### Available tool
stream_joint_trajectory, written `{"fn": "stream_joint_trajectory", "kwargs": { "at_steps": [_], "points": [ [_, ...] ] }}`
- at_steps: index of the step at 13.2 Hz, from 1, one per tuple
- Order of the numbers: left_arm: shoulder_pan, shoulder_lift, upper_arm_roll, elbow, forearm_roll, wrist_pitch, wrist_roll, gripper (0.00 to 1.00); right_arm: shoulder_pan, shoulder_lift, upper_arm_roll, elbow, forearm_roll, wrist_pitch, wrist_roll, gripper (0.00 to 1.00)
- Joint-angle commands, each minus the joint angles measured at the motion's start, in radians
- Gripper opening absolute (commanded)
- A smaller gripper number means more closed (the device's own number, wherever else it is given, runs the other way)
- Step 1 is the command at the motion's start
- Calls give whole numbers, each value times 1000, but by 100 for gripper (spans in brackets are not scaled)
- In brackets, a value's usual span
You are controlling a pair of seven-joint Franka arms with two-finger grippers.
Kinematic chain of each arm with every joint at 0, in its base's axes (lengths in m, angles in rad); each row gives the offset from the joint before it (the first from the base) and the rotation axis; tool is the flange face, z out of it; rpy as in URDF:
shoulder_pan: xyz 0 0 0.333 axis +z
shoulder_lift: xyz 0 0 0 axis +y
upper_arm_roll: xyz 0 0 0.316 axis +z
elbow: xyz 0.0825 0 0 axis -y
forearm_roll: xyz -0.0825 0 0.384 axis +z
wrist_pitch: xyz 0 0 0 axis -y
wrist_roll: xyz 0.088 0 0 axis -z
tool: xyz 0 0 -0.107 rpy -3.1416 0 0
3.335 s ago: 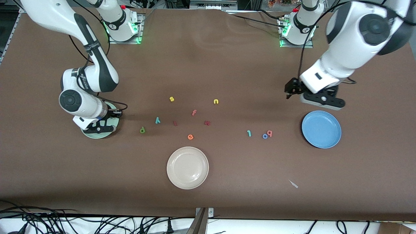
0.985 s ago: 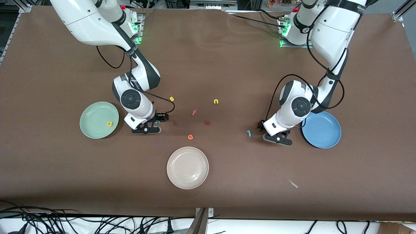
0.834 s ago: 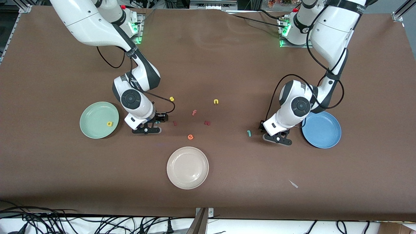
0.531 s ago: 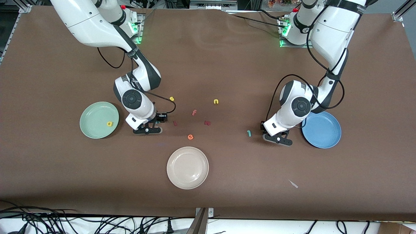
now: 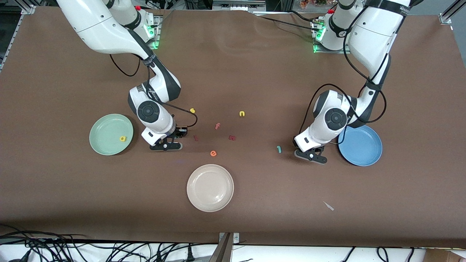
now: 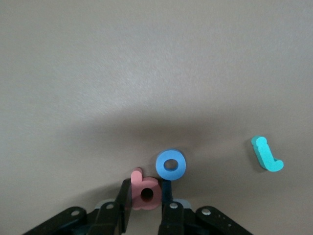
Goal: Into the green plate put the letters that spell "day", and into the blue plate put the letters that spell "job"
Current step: 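Grasp the pink b with the left gripper while the right gripper reaches, then place the b on the blue plate while the right gripper grasps the Y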
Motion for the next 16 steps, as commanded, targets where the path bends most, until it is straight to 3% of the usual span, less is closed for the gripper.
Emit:
{"fn": "stream_joint_trajectory", "kwargs": {
  "at_steps": [1,4,8,11,13,15,16],
  "points": [
    [15,-100,12,-23,32,-79,6,0,6,8,-2,1,-19,11,20,26],
    [85,-206,12,-120,33,-88,15,0,6,8,0,2,-18,11,22,21],
    [214,-306,14,-249,33,-87,167,0,6,7,1,19,-10,5,31,20],
    [346,-314,15,-270,32,-84,350,0,6,2,1,50,-9,-30,37,19],
    [359,-309,67,-272,32,-79,417,1,0,-1,0,82,-9,-91,37,19],
    [360,-291,75,-269,30,-70,425,36,-8,-19,-17,90,-12,-133,28,19],
    [360,-288,78,-269,32,-58,425,47,-8,-31,-42,90,-15,-150,19,19]
  ]
}}
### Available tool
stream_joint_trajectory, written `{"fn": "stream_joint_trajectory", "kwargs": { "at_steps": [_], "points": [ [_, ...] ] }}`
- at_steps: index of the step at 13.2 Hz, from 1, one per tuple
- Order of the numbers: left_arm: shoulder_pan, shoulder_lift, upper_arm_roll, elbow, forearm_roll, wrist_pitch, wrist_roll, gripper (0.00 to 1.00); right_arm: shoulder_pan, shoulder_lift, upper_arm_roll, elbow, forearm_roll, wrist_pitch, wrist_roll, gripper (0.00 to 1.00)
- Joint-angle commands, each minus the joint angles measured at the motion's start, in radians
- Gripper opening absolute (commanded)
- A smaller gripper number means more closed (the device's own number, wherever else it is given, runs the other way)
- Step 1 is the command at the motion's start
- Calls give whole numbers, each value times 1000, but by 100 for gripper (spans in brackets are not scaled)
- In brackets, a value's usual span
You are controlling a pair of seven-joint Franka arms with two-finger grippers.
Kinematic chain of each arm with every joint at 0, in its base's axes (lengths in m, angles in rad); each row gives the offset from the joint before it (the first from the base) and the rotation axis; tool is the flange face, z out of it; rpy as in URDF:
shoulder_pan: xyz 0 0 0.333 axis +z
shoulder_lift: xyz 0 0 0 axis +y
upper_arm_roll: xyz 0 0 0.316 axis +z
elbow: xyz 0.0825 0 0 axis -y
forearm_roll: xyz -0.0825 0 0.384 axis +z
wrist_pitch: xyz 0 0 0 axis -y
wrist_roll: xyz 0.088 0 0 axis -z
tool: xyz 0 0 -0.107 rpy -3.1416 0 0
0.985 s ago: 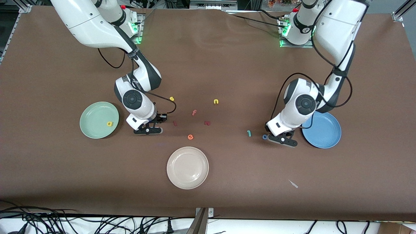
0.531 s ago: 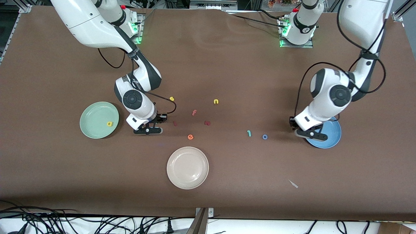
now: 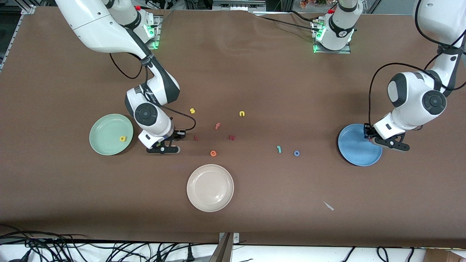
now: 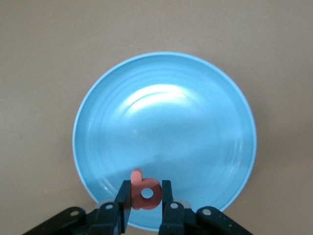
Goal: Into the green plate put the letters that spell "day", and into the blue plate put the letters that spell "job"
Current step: 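Place the b on the blue plate while the right gripper grasps the Y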
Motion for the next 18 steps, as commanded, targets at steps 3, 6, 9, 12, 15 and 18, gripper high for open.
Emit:
{"fn": "stream_joint_trajectory", "kwargs": {
  "at_steps": [3,6,9,12,15,18],
  "points": [
    [-17,-10,0,-8,27,26,1,63,-6,-65,-90,5,-16,-125,-126,19],
    [-99,-7,-3,-4,-31,28,-19,65,-9,-107,-171,-20,-10,-138,-310,20],
    [-228,19,-3,24,-236,28,-20,70,-11,-139,-240,-67,-1,-127,-439,20],
    [-323,79,-3,105,-255,45,-32,70,-14,-168,-294,-118,46,-107,-557,20],
    [-432,171,-1,186,-243,101,-147,76,-17,-196,-352,-192,82,-28,-688,22],
    [-471,226,9,252,-243,105,-163,80,-17,-214,-362,-265,122,72,-733,47]
  ]
}}
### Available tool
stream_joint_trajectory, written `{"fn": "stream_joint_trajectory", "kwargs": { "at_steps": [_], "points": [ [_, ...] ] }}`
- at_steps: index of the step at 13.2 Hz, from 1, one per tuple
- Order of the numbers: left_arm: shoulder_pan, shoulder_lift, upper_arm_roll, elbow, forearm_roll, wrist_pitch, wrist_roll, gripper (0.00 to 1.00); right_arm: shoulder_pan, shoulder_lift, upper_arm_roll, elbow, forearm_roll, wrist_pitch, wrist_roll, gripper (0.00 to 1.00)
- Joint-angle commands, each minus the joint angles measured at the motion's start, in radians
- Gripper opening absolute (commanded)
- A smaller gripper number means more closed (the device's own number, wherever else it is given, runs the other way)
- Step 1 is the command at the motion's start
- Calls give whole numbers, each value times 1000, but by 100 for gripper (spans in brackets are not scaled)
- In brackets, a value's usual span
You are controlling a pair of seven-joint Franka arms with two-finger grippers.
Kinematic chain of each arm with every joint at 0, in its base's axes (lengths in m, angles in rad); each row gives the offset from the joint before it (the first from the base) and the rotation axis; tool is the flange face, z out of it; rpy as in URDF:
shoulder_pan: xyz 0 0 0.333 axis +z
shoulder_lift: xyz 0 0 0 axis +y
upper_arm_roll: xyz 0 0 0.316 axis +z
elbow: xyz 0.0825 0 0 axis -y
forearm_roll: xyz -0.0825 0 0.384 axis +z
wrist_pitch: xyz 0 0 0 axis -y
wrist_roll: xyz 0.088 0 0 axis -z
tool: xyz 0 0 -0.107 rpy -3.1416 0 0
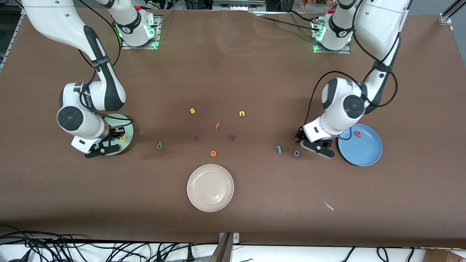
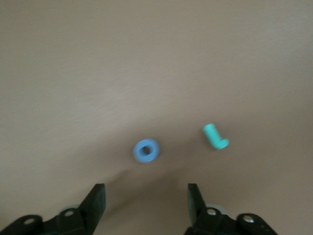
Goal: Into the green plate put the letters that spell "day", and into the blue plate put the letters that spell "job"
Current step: 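Release the Y on the green plate while the left gripper grasps the o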
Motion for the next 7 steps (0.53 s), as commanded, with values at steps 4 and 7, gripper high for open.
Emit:
{"fn": "stream_joint_trajectory", "kwargs": {
  "at_steps": [4,7],
  "points": [
    [-25,87,25,93,-12,2,-14,80,3,-52,9,-42,93,25,-25,100],
    [-26,112,31,93,-12,14,-16,78,10,-41,41,4,107,1,23,100]
  ]
}}
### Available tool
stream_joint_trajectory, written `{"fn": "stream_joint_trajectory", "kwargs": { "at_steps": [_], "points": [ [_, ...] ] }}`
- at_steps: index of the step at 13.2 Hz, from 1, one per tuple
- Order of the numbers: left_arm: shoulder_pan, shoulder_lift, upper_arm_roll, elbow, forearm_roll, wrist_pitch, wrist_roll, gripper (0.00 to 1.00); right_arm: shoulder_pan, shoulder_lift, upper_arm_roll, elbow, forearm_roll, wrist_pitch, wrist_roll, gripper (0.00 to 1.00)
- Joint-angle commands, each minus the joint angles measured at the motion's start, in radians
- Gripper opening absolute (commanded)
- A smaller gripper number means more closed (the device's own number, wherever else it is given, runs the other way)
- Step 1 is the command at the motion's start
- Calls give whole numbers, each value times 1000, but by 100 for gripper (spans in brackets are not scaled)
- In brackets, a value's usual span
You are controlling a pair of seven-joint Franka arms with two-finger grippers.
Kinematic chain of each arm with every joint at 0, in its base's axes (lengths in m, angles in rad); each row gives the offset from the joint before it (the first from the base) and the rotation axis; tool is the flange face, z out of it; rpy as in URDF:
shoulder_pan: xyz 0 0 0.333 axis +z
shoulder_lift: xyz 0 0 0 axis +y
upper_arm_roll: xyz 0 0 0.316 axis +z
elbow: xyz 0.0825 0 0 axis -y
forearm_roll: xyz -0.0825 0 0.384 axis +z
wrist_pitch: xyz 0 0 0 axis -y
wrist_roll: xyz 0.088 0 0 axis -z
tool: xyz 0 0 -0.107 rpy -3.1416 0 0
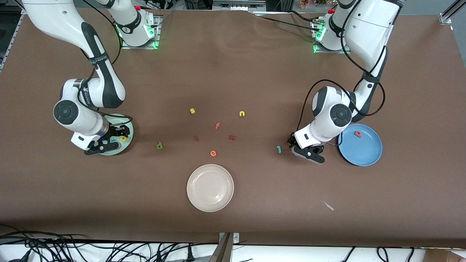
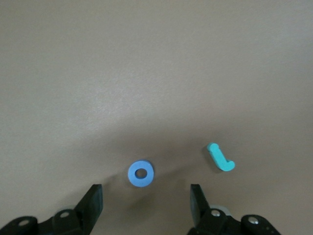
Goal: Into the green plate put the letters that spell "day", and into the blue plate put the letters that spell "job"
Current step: 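Release the Y on the green plate while the left gripper grasps the o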
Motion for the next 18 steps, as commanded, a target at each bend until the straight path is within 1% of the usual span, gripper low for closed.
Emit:
{"fn": "stream_joint_trajectory", "kwargs": {
  "at_steps": [1,3,6,8,10,11,12,13,14,17,18],
  "points": [
    [-9,34,9,24,-12,31,-1,75,8,-8,42,34,26,-25,52,100],
    [-19,54,9,24,-12,44,-1,73,8,9,80,59,29,-26,102,100],
    [-22,65,9,25,-14,47,-1,67,8,46,127,103,29,-26,113,100],
    [-29,77,11,25,-12,70,1,65,8,73,157,125,29,-26,113,100],
    [-32,85,12,25,-12,76,1,59,9,93,175,137,29,-25,113,100],
    [-37,85,18,25,-12,76,3,54,9,113,190,160,29,-25,113,100],
    [-37,85,20,25,-12,76,10,47,9,135,198,177,28,-25,112,100],
    [-38,85,21,25,-12,76,10,27,17,152,198,194,26,-25,110,100],
    [-39,85,23,25,-12,76,10,18,26,167,198,205,26,-25,109,100],
    [-37,83,23,25,-11,76,13,0,34,205,198,223,18,-20,83,100],
    [-35,82,23,25,-11,76,16,0,34,213,198,235,18,-25,66,100]
  ]
}}
